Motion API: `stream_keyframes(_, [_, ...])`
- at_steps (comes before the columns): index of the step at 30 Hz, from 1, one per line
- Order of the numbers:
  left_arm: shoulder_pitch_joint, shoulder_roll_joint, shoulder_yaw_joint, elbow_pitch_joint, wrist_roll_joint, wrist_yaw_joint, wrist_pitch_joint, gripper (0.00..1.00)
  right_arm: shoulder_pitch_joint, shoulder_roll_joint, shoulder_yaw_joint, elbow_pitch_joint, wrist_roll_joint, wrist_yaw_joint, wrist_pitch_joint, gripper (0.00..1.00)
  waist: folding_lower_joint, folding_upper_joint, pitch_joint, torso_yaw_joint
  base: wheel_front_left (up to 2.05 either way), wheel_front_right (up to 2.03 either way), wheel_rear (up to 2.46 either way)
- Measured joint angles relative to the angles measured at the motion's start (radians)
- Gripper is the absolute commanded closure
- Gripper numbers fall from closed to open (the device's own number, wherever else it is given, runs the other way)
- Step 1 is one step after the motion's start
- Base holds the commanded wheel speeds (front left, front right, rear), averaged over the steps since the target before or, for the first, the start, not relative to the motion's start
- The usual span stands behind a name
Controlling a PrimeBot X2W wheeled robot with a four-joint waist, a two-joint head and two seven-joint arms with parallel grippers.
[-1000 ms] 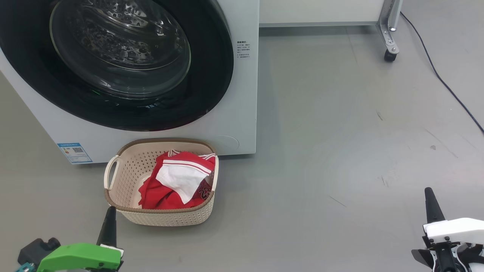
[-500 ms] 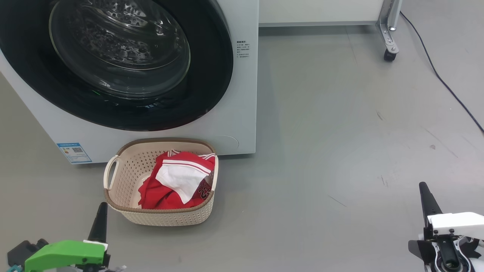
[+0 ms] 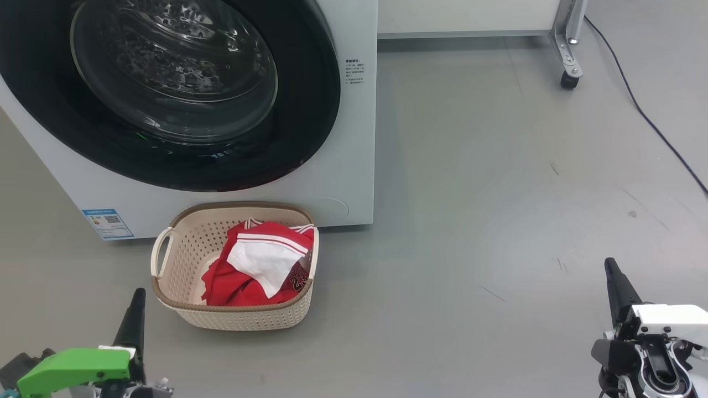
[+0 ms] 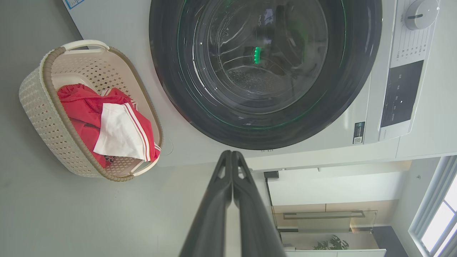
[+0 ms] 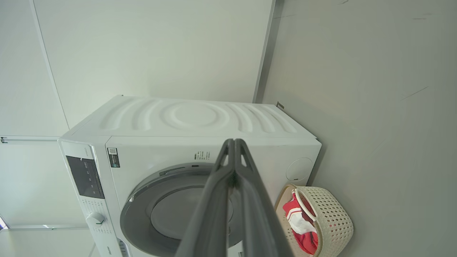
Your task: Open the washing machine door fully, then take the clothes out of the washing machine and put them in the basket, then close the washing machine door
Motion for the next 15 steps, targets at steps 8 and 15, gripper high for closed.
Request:
stream_keyframes(8, [-0.009,0.001,0.013,0.006,-0.053,-0.008,0.015,1.00,-0.012,0.008,-0.008,0.006,0.060,0.008,0.017,1.00,0.0000,0.0000,0.000,0.000,0.00,0.00,0.00])
stream_keyframes(15, [-0.010,0.001,0.015,0.006,-0.053,-0.008,0.015,1.00,-0.012,0.008,-0.008,0.006,0.060,0.008,0.017,1.00,0.0000,0.0000,0.000,0.000,0.00,0.00,0.00])
